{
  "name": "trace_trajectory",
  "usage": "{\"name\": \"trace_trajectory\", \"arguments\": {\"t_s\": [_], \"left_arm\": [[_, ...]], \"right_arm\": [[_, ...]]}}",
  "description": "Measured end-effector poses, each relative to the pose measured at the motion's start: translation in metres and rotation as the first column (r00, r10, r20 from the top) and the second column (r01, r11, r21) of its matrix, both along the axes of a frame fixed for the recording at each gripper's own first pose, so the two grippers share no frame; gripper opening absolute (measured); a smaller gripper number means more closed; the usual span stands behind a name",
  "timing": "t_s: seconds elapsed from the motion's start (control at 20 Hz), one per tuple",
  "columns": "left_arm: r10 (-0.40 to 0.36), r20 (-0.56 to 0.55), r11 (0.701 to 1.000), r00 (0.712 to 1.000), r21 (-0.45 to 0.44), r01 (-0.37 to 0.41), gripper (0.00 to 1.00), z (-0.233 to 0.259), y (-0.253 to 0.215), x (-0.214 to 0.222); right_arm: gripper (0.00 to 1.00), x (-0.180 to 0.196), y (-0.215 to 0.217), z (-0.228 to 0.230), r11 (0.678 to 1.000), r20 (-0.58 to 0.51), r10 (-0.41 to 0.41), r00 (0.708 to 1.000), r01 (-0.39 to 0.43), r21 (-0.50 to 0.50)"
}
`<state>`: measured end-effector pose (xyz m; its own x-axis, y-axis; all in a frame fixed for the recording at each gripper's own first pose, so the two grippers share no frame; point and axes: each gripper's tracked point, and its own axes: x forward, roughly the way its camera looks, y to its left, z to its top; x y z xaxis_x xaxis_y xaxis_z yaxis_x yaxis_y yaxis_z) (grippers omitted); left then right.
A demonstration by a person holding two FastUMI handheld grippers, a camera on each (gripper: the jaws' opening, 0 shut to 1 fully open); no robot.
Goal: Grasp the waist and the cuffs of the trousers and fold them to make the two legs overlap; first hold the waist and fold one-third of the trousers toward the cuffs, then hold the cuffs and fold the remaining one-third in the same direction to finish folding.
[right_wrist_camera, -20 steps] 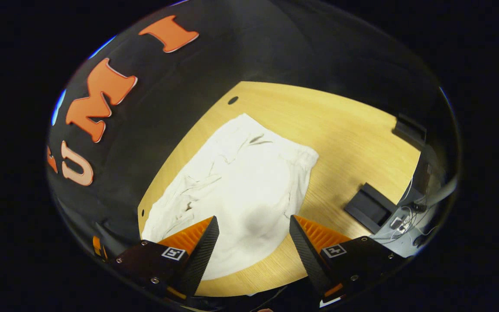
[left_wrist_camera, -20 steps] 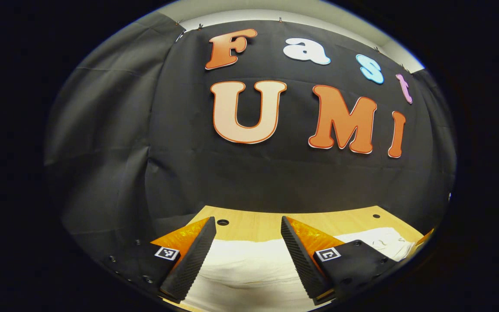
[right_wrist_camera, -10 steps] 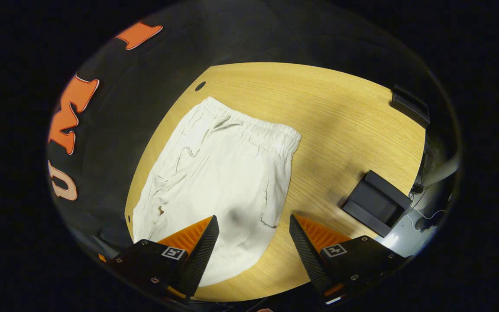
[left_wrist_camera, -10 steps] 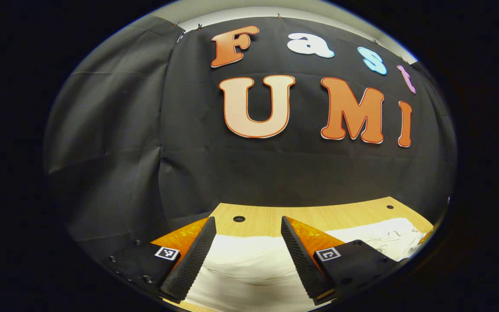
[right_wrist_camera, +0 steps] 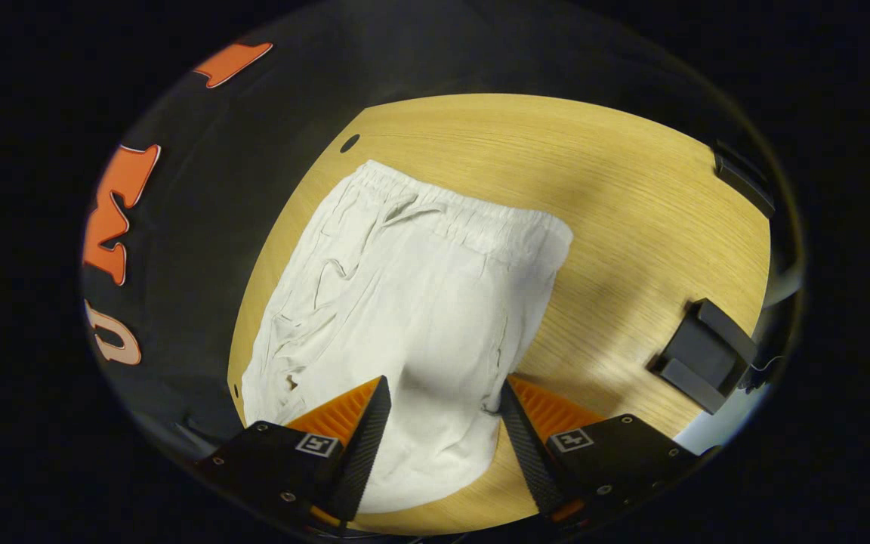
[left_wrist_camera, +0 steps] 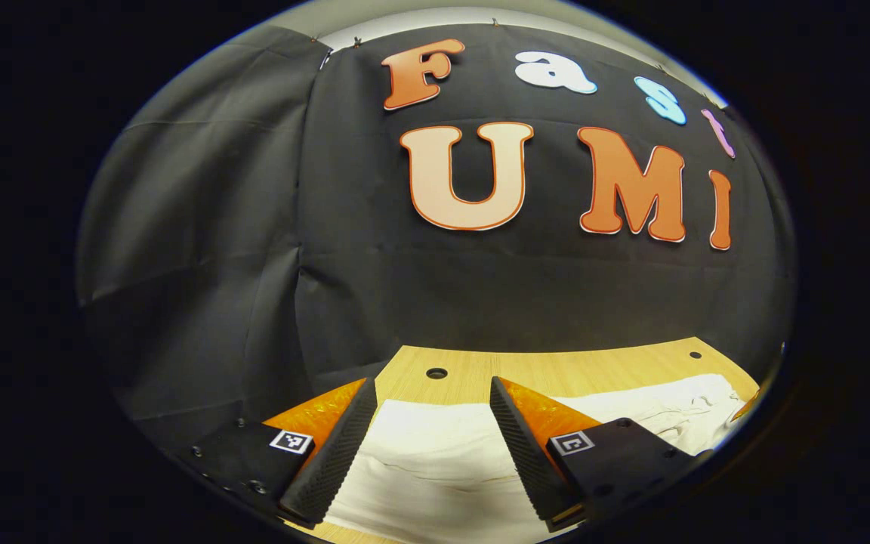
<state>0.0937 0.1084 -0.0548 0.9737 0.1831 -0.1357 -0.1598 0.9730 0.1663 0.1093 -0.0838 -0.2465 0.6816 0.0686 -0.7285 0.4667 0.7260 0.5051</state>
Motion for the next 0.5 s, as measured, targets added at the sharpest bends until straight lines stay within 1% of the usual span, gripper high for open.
{"name": "trace_trajectory", "arguments": {"t_s": [0.05, 0.1, 0.15, 0.25, 0.3, 0.35, 0.4, 0.45, 0.5], "left_arm": [[0.006, -0.004, 1.0, 1.0, -0.006, -0.006, 0.98, -0.003, 0.003, -0.002], [0.013, -0.007, 1.0, 1.0, -0.013, -0.013, 0.98, -0.004, 0.006, -0.003], [0.017, -0.013, 1.0, 1.0, -0.024, -0.018, 0.98, -0.008, 0.008, -0.004], [0.031, -0.023, 0.998, 0.999, -0.045, -0.032, 0.98, -0.011, 0.016, -0.01], [0.039, -0.029, 0.998, 0.999, -0.056, -0.04, 0.98, -0.012, 0.02, -0.011], [0.045, -0.039, 0.997, 0.998, -0.068, -0.048, 0.98, -0.016, 0.025, -0.013], [0.05, -0.052, 0.995, 0.997, -0.084, -0.054, 0.99, -0.02, 0.029, -0.016], [0.056, -0.07, 0.992, 0.996, -0.105, -0.063, 1.0, -0.027, 0.033, -0.022], [0.06, -0.088, 0.988, 0.994, -0.135, -0.072, 0.98, -0.035, 0.038, -0.028]], "right_arm": [[0.8, 0.002, 0.002, -0.002, 1.0, -0.008, 0.014, 1.0, -0.014, 0.003], [0.69, 0.002, 0.002, -0.005, 1.0, -0.018, 0.027, 0.999, -0.027, -0.007], [0.62, 0.003, -0.001, -0.007, 0.999, -0.023, 0.03, 0.999, -0.03, -0.018], [0.3, 0.003, -0.007, -0.012, 0.999, -0.034, 0.021, 0.999, -0.023, -0.037], [0.17, 0.001, -0.009, -0.011, 0.999, -0.037, 0.01, 0.999, -0.012, -0.032], [0.09, 0.002, -0.008, -0.012, 1.0, -0.035, 0.001, 0.999, -0.002, -0.018], [0.02, 0.002, -0.008, -0.012, 1.0, -0.033, -0.003, 0.999, 0.003, -0.007], [0.02, 0.001, -0.008, -0.013, 1.0, -0.03, -0.003, 1.0, 0.002, -0.003], [0.01, 0.001, -0.008, -0.013, 1.0, -0.028, 0.003, 1.0, -0.003, -0.009]]}}
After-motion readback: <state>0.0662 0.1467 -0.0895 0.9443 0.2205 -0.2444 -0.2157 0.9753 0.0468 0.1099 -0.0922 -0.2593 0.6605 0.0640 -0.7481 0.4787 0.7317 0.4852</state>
